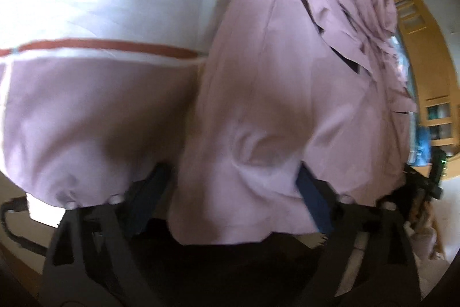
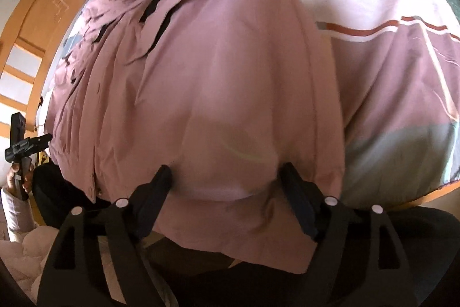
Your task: Fold large clothes
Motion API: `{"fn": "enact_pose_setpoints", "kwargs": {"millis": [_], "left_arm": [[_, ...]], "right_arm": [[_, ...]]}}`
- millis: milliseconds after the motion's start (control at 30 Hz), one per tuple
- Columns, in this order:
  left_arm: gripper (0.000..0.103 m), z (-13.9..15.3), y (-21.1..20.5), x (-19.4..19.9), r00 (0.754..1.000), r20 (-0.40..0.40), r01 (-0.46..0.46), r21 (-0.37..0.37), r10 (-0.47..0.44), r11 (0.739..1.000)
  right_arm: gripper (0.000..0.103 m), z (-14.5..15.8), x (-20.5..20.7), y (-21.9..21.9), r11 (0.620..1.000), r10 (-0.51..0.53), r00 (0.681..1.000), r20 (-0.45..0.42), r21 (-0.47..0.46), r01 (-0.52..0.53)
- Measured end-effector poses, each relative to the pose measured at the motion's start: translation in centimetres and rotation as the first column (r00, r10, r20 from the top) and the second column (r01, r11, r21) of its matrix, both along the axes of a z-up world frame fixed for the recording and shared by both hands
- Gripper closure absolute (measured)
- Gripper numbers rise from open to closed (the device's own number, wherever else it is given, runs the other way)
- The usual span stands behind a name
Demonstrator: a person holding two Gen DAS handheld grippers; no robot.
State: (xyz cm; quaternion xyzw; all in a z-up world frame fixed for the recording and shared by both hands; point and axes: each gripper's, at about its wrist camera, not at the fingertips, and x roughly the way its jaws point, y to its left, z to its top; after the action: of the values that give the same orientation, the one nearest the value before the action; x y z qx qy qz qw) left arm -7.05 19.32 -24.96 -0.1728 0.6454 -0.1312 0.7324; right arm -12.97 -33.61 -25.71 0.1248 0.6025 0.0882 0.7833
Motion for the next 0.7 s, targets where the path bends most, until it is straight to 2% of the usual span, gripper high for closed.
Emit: {"fn": "enact_pose_setpoints", "kwargs": {"millis": [33,67,100,133,167,200,267,300,333,400,500,600,633,700], "left_arm": [[0.039,0.0,-0.3,-0.2,1.0,0.003,0.011,-0.014,-0.011,1.0],[0.045,0.0,-0.5,-0.3,1.0,0.008,0.019,-0.02,-0.018,1.0],[0.063,0.3,-0.6,-0.4,0.999,0.025,0.026,-0.059,-0.024,0.998],[0.077,0.7,-0.6,-0.5,0.999,0.043,0.025,-0.102,-0.021,0.994],[0.081,1.0,-0.4,-0.6,0.998,0.055,0.023,-0.138,-0.016,0.99],[0.085,1.3,-0.2,-0.7,0.998,0.069,0.017,-0.188,-0.004,0.982],[0.086,1.9,0.3,-0.7,0.994,0.103,0.01,-0.32,0.024,0.947],[0.086,2.3,0.5,-0.8,0.992,0.123,0.013,-0.38,0.037,0.925],[0.086,3.1,0.9,-0.7,0.986,0.156,0.017,-0.455,0.061,0.891],[0.086,5.0,1.1,-0.2,0.973,0.214,0.043,-0.549,0.091,0.835],[0.086,8.6,0.1,2.0,0.948,0.304,0.109,-0.587,0.094,0.802],[0.086,12.1,-0.4,5.5,0.926,0.357,0.138,-0.618,0.12,0.774],[0.086,13.5,-0.9,7.2,0.915,0.379,0.145,-0.624,0.136,0.768],[0.086,15.3,-0.3,10.1,0.904,0.389,0.13,-0.646,0.179,0.752]], "right_arm": [[0.039,0.1,0.0,0.3,1.0,0.011,1.0,0.008,0.008,-0.011],[0.06,0.5,-0.1,0.2,0.999,0.009,1.0,0.019,0.051,-0.01],[0.067,0.9,-0.1,-0.2,0.993,-0.002,1.0,0.024,0.115,-0.001],[0.079,1.3,-0.1,-0.6,0.987,-0.01,0.999,0.035,0.163,0.004],[0.086,2.3,0.0,-1.2,0.969,-0.022,0.998,0.065,0.246,0.005],[0.087,3.1,0.0,-1.6,0.952,-0.032,0.995,0.091,0.307,0.003],[0.089,5.4,0.5,-2.2,0.901,-0.066,0.983,0.171,0.434,-0.015],[0.089,5.4,0.5,-2.2,0.901,-0.066,0.983,0.171,0.434,-0.015],[0.09,6.3,1.0,-2.2,0.884,-0.077,0.976,0.203,0.467,-0.027],[0.091,9.8,3.4,-1.9,0.845,-0.109,0.945,0.308,0.529,-0.075],[0.091,12.9,6.5,-2.6,0.812,-0.165,0.908,0.386,0.575,-0.098],[0.091,15.6,10.7,-3.8,0.789,-0.251,0.856,0.452,0.608,-0.089],[0.091,16.0,12.0,-4.3,0.778,-0.286,0.843,0.455,0.624,-0.073],[0.091,16.1,15.7,-6.4,0.725,-0.384,0.823,0.419,0.689,-0.013]]}}
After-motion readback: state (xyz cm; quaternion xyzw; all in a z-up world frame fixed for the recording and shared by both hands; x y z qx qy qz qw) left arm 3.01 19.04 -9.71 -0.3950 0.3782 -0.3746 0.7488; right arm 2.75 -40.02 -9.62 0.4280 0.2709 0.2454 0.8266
